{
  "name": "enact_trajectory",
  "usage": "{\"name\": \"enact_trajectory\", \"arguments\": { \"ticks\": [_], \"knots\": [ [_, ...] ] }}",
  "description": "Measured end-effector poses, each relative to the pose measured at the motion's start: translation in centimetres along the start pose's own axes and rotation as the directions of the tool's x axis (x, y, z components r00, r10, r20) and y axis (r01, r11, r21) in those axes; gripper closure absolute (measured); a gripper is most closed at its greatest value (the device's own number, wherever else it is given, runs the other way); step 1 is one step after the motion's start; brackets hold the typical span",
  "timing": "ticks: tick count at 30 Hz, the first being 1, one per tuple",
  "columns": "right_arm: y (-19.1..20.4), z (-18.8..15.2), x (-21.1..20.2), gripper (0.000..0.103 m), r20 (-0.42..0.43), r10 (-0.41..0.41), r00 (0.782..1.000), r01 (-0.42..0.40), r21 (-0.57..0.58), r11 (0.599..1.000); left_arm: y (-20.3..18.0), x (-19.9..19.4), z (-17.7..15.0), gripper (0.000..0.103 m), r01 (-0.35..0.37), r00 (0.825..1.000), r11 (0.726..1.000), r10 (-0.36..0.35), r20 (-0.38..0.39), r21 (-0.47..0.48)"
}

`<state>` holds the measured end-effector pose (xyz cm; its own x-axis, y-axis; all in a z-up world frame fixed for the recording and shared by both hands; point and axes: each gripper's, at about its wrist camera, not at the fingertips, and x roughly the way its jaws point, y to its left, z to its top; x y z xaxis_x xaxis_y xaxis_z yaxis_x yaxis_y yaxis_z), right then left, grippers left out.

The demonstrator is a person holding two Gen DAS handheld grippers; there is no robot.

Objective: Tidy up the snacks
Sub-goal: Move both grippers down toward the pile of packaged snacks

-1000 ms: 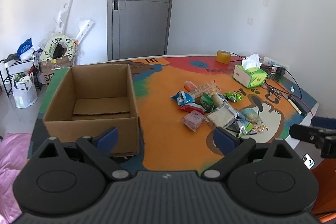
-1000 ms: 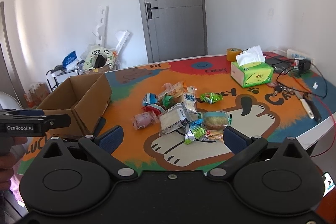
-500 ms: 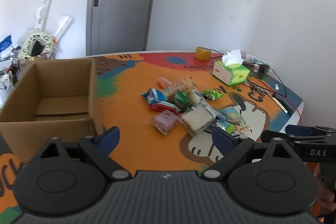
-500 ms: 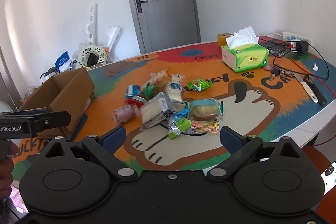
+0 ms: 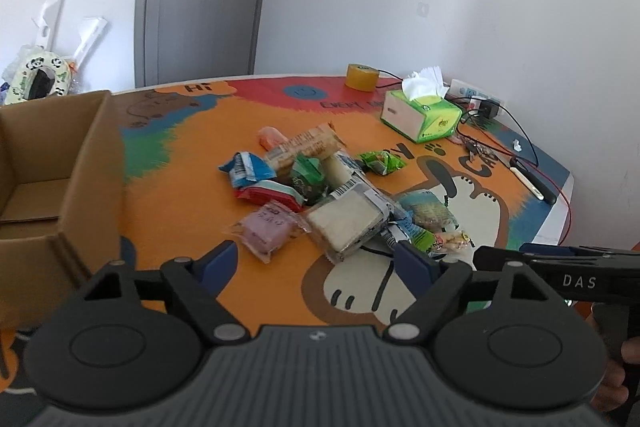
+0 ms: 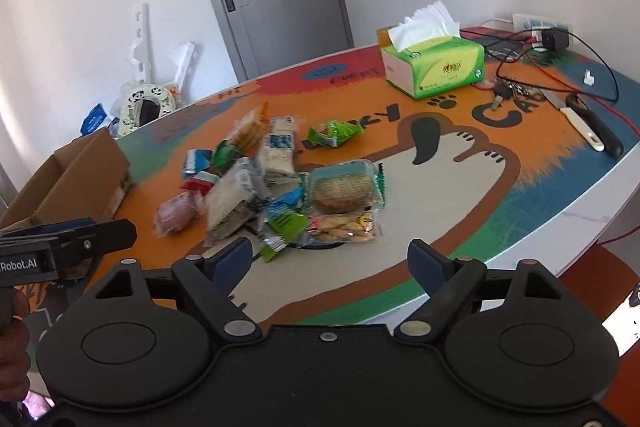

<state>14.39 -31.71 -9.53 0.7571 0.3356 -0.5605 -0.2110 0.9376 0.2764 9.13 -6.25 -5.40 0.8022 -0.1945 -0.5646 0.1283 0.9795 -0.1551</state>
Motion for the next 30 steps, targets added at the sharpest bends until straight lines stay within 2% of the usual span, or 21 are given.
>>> {"name": "enact_trajectory", "arguments": {
  "ticks": [15,26,29,30],
  "knots": [
    [-1.5,0.5,4.9,0.018,-0.043,-0.019,0.999,0.021,0.044,0.999,-0.8,5.7,1.2,0.030,0.044,0.998,0.999,-0.044,-0.045,-0.003],
    [-0.2,1.1,7.2,0.016,-0.013,-0.034,0.999,0.034,-0.047,0.998,-1.6,8.4,2.0,0.032,0.057,0.996,0.998,-0.057,-0.072,-0.008],
    [-0.1,1.1,7.3,0.033,0.005,-0.083,0.997,0.083,-0.067,0.994,-2.0,8.9,2.0,0.032,0.056,0.995,0.998,-0.056,-0.080,0.000],
    [-0.3,1.2,7.3,0.043,0.012,-0.096,0.995,0.096,-0.068,0.993,-2.2,9.0,2.1,0.032,0.056,0.995,0.998,-0.055,-0.080,0.004]
  ]
}}
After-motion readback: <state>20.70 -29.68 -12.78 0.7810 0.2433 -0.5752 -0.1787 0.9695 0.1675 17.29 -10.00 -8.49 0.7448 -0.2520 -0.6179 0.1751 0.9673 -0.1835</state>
